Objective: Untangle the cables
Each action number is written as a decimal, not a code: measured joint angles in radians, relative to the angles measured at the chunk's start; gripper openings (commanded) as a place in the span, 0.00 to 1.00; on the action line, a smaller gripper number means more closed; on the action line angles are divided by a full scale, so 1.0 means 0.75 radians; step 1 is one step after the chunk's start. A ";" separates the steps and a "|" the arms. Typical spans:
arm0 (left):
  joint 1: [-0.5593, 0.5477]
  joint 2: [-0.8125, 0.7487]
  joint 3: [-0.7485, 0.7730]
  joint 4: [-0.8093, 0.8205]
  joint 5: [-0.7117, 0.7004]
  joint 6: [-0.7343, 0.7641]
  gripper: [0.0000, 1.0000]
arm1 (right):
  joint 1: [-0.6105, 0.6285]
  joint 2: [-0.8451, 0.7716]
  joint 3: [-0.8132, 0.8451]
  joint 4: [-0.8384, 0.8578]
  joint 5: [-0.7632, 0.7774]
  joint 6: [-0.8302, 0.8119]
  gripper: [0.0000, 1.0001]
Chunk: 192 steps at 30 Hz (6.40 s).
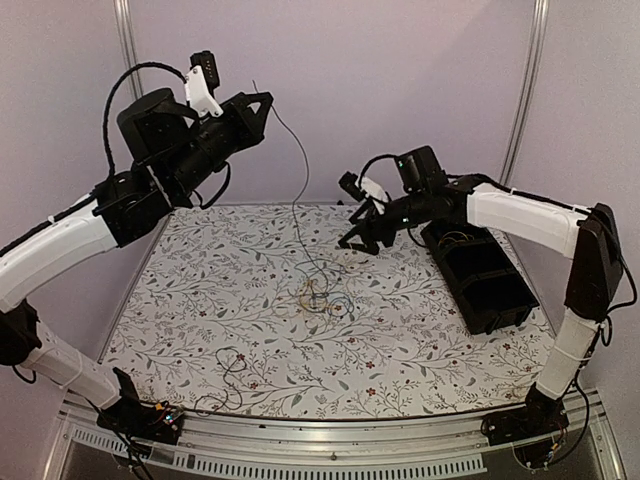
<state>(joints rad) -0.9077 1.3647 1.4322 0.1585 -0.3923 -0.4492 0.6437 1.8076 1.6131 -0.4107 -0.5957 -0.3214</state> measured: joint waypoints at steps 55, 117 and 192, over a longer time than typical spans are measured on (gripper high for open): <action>0.001 0.123 0.017 0.122 0.209 0.012 0.09 | 0.010 0.258 0.679 -0.347 -0.253 0.159 0.00; -0.026 0.477 -0.540 0.548 0.280 0.863 0.00 | -0.112 0.258 0.681 -0.289 -0.112 0.303 0.00; -0.124 0.364 -0.884 0.452 0.378 0.556 0.00 | -1.007 -0.213 -0.586 -0.102 0.540 -0.335 0.00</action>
<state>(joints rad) -1.0004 1.6375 0.7692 0.4976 -0.1089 -0.0322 -0.1116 1.6482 1.1732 -0.4870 -0.1905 -0.5728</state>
